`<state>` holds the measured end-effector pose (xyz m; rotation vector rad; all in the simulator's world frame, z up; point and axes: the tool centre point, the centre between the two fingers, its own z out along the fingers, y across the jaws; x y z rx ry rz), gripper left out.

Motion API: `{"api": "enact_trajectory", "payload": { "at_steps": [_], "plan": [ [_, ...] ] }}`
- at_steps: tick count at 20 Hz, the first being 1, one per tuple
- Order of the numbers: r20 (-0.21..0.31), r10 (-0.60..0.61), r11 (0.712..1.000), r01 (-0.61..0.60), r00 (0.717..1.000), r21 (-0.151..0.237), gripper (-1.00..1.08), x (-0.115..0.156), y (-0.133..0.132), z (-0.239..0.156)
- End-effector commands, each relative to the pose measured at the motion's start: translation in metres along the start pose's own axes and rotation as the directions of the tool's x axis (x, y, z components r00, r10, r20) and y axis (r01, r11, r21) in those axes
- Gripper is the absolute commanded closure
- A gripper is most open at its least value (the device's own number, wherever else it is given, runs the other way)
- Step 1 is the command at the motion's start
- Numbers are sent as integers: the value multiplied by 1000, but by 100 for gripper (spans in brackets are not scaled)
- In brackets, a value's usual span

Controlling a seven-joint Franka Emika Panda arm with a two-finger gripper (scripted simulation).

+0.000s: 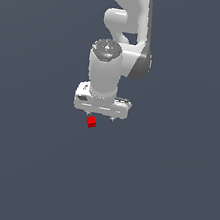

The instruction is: Pick up the red cube and move it to a goal position.

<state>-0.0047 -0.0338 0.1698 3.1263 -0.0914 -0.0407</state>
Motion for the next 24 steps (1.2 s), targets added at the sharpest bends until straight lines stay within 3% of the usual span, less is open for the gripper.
{"api": "enact_trajectory", "payload": {
  "at_steps": [1,15,24],
  "plan": [
    [0,0,1000,0,1000,0,-92,0,0,0],
    [-7,-113,994,113,994,2,-92,-17,11,38],
    [-19,-285,959,285,958,3,-92,-38,32,97]
  ]
}}
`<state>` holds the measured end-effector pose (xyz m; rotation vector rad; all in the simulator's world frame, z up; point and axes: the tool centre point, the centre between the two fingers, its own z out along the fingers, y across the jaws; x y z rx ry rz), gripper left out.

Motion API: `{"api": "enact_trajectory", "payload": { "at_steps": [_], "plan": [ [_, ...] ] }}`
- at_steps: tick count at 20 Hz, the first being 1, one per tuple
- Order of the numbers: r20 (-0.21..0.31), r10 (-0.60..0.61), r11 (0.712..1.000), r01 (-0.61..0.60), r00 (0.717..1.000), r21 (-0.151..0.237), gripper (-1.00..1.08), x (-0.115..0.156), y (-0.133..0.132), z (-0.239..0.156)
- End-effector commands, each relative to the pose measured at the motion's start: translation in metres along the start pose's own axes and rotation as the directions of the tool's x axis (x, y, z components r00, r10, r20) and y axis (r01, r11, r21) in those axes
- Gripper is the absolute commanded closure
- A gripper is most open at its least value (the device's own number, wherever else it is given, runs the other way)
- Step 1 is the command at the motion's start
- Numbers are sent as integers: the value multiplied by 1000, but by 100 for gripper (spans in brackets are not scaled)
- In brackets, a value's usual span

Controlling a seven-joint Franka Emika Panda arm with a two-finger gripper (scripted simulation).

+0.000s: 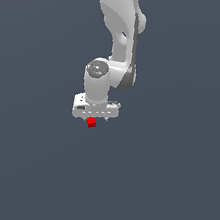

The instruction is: Pick up the red cube and move it to a goal position.

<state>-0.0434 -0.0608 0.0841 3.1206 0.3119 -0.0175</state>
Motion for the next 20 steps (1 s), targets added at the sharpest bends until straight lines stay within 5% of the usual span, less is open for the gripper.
{"api": "enact_trajectory", "payload": {
  "at_steps": [1,17,18,20],
  "plan": [
    [-4,-49,999,49,999,1,-92,-7,5,16],
    [-12,-186,982,187,982,2,-92,-23,22,64],
    [-12,-186,982,187,982,2,108,-23,22,64],
    [-12,-186,982,187,982,2,108,-23,22,64]
  ]
}}
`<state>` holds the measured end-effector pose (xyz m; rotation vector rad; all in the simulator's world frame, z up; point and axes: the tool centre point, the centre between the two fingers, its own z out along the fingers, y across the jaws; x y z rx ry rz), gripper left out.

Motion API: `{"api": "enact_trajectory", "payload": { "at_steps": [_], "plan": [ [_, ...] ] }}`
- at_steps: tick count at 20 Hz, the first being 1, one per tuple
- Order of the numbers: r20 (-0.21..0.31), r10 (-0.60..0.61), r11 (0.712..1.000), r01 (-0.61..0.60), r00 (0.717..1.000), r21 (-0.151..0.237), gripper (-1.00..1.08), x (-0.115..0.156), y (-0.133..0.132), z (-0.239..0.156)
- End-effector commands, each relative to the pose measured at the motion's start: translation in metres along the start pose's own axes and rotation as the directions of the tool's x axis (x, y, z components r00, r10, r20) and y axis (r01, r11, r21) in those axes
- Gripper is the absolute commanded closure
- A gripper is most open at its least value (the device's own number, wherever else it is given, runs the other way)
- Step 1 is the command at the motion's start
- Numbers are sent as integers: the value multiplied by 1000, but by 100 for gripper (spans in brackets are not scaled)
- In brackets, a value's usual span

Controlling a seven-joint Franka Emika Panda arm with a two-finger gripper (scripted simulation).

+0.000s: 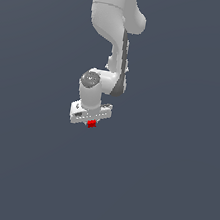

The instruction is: Pick up the red cube and move it to a goal position.

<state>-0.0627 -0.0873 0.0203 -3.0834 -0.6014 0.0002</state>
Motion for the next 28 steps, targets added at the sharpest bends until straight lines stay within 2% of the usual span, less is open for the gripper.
{"api": "enact_trajectory", "payload": {
  "at_steps": [1,15,21,28],
  "plan": [
    [0,-2,1000,2,1000,0,108,0,0,0],
    [0,-1,1000,1,1000,0,108,7,0,-12],
    [0,-1,1000,1,1000,0,108,24,1,-42],
    [0,-1,1000,1,1000,0,108,56,2,-96]
  ]
}}
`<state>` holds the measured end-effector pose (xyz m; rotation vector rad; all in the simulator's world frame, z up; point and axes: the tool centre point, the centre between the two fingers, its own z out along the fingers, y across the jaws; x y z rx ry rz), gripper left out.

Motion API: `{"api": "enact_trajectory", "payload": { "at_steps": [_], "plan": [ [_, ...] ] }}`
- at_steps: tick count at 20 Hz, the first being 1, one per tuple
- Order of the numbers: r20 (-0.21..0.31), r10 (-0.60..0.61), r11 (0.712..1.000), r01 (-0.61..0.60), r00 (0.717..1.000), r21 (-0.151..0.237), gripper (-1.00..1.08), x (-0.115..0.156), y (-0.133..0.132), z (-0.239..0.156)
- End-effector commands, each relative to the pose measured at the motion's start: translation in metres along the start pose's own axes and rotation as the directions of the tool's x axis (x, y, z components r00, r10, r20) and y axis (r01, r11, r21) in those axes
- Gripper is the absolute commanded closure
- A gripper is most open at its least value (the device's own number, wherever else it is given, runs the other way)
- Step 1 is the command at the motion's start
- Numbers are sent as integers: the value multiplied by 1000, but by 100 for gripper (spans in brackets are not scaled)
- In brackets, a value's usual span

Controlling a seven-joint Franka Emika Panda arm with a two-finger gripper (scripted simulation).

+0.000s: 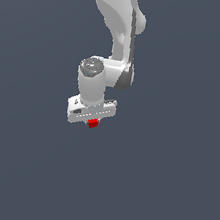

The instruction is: Pick up the red cube and move it to a goal position.

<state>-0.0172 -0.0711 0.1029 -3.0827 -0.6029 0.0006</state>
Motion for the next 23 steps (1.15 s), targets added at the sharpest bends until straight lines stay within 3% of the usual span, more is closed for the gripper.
{"api": "enact_trajectory", "payload": {
  "at_steps": [1,12,23],
  "plan": [
    [-1,0,1000,0,1000,0,108,13,1,-22],
    [-1,0,1000,0,1000,0,108,59,4,-96],
    [-1,0,1000,0,1000,0,108,73,6,-115]
  ]
}}
